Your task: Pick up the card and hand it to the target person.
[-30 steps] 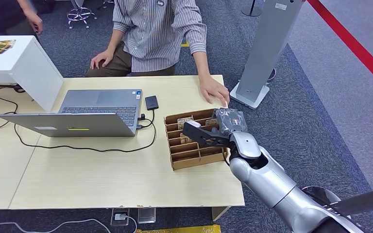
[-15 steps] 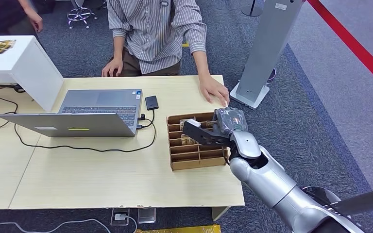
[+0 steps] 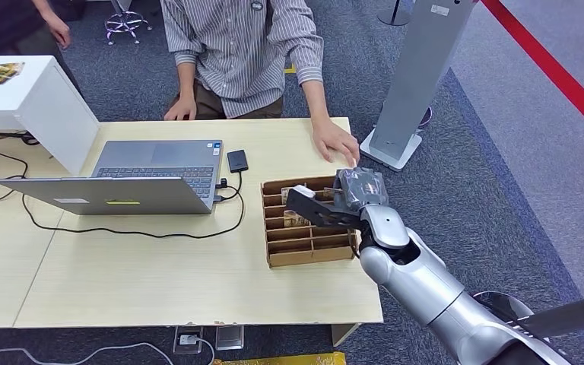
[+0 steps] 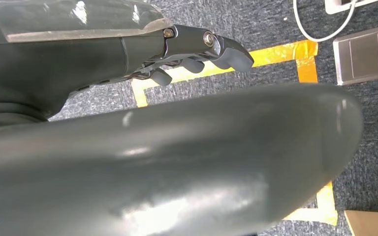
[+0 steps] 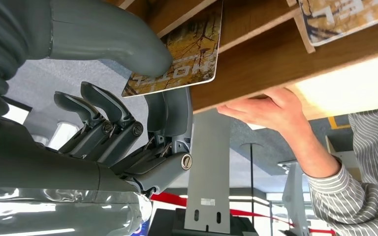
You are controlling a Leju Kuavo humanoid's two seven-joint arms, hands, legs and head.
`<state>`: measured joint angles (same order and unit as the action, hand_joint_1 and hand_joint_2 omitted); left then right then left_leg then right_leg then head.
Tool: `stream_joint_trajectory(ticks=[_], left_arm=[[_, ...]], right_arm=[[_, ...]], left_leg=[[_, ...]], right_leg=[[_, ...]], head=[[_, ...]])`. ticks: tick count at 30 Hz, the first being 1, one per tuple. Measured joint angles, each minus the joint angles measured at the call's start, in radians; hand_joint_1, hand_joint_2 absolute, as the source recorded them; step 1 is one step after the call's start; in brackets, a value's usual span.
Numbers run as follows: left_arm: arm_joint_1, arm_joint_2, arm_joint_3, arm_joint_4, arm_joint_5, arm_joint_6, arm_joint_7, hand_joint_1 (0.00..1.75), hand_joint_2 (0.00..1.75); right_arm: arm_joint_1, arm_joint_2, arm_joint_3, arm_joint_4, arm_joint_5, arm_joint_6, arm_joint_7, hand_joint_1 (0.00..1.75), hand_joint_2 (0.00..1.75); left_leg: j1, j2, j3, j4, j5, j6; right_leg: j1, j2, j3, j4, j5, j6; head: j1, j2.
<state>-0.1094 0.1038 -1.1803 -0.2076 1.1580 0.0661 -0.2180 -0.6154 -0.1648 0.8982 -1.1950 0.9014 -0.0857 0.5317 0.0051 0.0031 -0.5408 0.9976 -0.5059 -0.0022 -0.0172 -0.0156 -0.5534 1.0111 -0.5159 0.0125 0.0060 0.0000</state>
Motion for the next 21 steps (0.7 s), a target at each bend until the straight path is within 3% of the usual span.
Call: stream_joint_trajectory(ticks=[13,17,21], left_arm=[[0.005,0.002,0.0,0.0,0.021,0.006,0.008,0.0,0.0],[0.005,0.002,0.0,0.0,0.022,0.004,0.008,0.0,0.0],[0.005,0.002,0.0,0.0,0.021,0.0,0.008,0.0,0.0]], right_arm=[[-0.007,-0.091,-0.074,-0.312,-0.195,0.103,0.063,1.75,1.75],[-0.007,-0.103,-0.081,-0.381,-0.198,0.105,0.041,1.75,1.75],[-0.005,-0.103,-0.085,-0.393,-0.147,0.03,-0.03,1.75,1.75]], left_leg=[[0.0,0.0,0.0,0.0,0.0,0.0],[0.0,0.0,0.0,0.0,0.0,0.0],[0.0,0.0,0.0,0.0,0.0,0.0]], right_leg=[[0.0,0.0,0.0,0.0,0.0,0.0],[0.0,0.0,0.0,0.0,0.0,0.0],[0.0,0.0,0.0,0.0,0.0,0.0]], head=[[0.0,0.0],[-0.001,0.0],[0.0,0.0]])
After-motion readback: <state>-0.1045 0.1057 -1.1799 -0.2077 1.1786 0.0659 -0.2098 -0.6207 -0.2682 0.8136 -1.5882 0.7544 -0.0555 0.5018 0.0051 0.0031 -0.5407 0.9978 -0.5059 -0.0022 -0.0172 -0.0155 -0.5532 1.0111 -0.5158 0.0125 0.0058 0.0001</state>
